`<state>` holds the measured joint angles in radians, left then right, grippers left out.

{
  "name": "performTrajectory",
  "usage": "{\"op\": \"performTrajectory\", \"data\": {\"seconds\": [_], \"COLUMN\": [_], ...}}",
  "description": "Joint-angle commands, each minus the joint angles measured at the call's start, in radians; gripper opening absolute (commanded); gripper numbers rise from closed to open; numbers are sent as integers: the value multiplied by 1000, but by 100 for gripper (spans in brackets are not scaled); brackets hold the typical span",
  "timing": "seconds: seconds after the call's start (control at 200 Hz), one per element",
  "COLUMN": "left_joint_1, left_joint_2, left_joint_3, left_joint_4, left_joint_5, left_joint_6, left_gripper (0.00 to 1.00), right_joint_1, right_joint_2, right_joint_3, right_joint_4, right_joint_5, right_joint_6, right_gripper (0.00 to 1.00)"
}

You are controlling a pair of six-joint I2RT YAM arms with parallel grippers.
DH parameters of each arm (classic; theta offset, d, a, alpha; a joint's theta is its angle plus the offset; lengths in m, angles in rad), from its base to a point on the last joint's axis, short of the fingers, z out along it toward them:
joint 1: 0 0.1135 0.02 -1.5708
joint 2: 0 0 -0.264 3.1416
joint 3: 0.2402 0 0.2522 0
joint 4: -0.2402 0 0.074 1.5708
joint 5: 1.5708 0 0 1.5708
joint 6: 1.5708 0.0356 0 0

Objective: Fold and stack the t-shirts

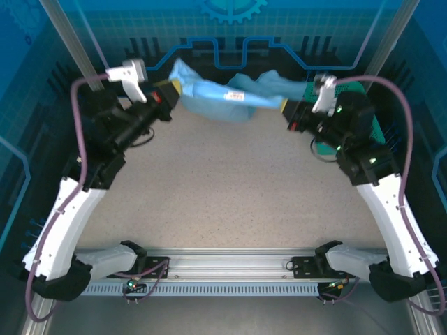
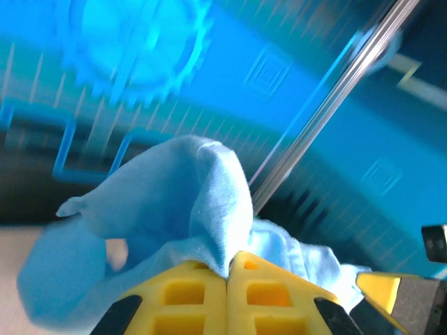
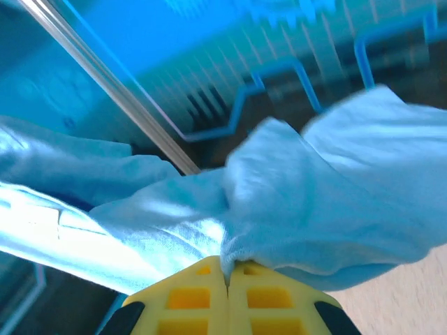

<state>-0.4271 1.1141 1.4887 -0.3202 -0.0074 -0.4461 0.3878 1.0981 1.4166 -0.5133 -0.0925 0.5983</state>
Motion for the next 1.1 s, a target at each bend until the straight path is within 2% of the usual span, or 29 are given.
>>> {"op": "performTrajectory", "data": {"seconds": [0.0,0.09,0.16,0.215,0.265,0.355,0.385,0.42,0.485,0.53,0.6,0.735,0.78,0.89,1.0,1.095], "left_joint_1": [18,18,19,20,21,23,24,25,26,26,25,22,9,-43,-54,-69], "left_joint_2": [-57,-194,-309,-415,-519,-658,-671,-663,-584,-506,-375,-5,117,362,542,682], "left_joint_3": [-327,-558,-713,-823,-905,-993,-997,-987,-933,-882,-814,-593,-517,-365,-290,-222], "left_joint_4": [-43,-166,-342,-433,-472,-436,-427,-415,-403,-393,-280,-252,-285,-322,-293,-277], "left_joint_5": [-49,-200,-389,-472,-501,-518,-531,-542,-548,-538,-414,-96,-47,-42,-56,-92], "left_joint_6": [-65,-213,-441,-592,-683,-704,-699,-680,-626,-580,-406,-193,-168,-139,-183,-199], "left_gripper": [0,0,0,0,25,21,26,38,49,55,63,69,70,73,74,74], "right_joint_1": [61,206,344,421,507,619,639,649,647,635,579,332,266,186,141,132], "right_joint_2": [-82,-193,-254,-269,-278,-253,-232,-208,-167,-151,-120,21,79,303,578,775], "right_joint_3": [-299,-507,-665,-735,-789,-768,-730,-678,-571,-511,-453,-360,-338,-221,-59,72], "right_joint_4": [-6,-51,-93,-109,-90,-94,-118,-146,-209,-226,-215,-181,-146,-95,-86,-82], "right_joint_5": [40,113,188,209,228,275,293,307,372,422,438,276,225,180,78,8], "right_joint_6": [63,147,289,378,446,465,447,412,349,311,245,170,151,76,46,24], "right_gripper": [0,0,0,0,0,2,7,20,53,65,72,69,65,54,36,30]}}
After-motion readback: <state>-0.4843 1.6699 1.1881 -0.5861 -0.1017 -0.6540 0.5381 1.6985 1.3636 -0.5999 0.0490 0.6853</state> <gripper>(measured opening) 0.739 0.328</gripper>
